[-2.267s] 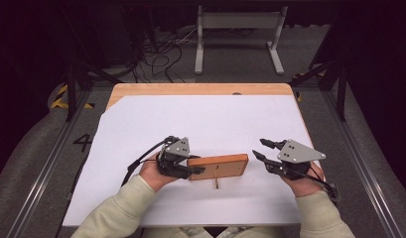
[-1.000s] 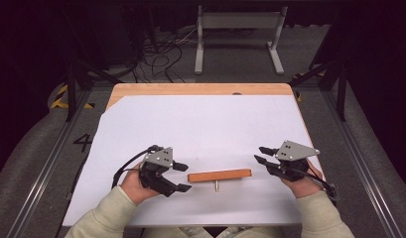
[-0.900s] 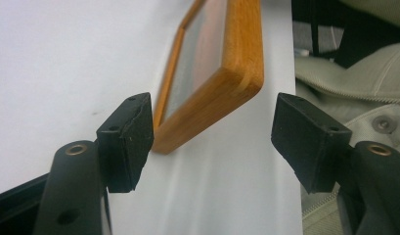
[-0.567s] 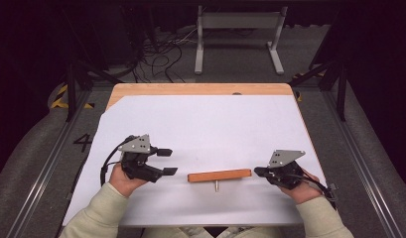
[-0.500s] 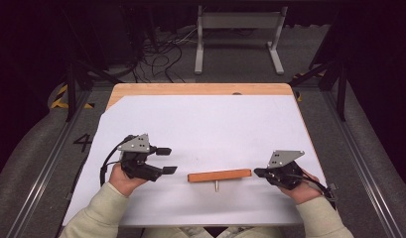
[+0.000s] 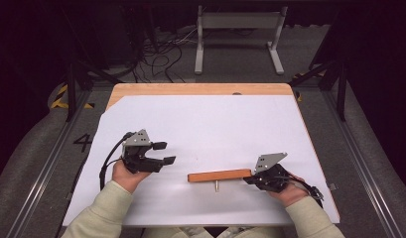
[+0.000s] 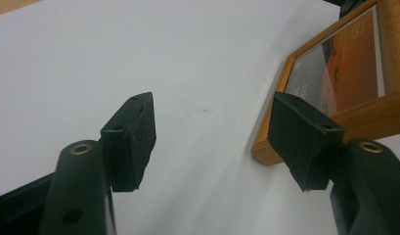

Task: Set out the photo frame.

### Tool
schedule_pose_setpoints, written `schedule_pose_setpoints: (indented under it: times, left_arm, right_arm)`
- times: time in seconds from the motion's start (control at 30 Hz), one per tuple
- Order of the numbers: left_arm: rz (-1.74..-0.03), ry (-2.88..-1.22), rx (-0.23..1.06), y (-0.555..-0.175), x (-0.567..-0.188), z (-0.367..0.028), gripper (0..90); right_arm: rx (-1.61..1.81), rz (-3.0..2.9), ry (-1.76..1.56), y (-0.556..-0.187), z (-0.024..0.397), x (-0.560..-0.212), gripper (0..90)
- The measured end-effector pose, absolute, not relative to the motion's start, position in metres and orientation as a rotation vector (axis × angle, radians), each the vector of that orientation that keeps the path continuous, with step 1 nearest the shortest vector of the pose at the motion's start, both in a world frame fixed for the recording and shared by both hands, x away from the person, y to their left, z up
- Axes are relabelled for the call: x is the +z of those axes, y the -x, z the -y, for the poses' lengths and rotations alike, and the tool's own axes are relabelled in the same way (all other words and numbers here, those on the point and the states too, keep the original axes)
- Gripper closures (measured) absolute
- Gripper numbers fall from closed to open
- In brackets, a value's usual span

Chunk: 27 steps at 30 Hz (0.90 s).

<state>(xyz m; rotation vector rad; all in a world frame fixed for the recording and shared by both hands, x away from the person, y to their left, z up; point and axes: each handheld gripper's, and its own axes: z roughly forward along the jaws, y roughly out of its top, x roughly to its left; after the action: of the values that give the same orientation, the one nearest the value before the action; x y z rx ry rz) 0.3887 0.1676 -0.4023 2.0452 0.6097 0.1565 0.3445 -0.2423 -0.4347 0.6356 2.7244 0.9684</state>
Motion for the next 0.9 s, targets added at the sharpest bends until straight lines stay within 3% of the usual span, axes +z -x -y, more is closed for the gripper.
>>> schedule_pose_setpoints:
  times: [0.9]
  left_arm:
    - [-0.587, -2.120, 0.135, -0.387, -0.413, -0.155, 34.5]
  right_arm:
    - [1.106, -2.686, -0.886, -0.395, 0.238, -0.442, 90.0]
